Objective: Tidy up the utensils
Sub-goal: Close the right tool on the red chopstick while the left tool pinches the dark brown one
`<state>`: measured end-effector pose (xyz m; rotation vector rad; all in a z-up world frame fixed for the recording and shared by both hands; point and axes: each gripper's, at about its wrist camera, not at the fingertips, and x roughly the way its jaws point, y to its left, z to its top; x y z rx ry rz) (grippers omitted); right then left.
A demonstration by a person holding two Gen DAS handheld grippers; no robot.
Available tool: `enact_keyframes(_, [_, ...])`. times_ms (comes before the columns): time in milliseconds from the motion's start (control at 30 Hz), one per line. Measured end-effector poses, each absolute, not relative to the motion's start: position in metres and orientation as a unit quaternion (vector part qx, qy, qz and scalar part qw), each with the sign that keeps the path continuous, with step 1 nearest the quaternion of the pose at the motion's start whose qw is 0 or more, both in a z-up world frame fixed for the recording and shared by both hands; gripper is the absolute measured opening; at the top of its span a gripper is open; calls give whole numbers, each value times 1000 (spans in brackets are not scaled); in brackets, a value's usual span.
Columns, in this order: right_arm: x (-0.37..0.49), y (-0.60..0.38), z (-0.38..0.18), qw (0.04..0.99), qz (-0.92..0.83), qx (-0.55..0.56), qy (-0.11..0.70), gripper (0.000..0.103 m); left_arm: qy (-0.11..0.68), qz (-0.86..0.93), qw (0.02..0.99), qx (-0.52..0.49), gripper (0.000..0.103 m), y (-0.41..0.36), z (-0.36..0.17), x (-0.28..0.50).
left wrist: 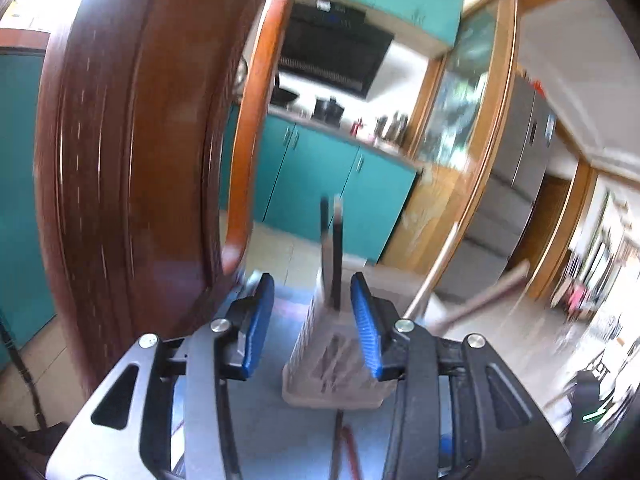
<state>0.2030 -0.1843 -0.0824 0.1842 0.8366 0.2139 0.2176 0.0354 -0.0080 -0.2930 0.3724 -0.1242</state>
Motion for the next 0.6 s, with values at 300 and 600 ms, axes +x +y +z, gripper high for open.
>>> enact_keyframes(300, [234, -152, -148, 860, 108, 51, 496, 27, 236, -26, 964, -116, 41, 32, -28, 231])
enact_keyframes(600, [239, -136, -150, 862, 106, 8, 495, 27, 250, -24, 962, -107, 44, 31, -36, 235])
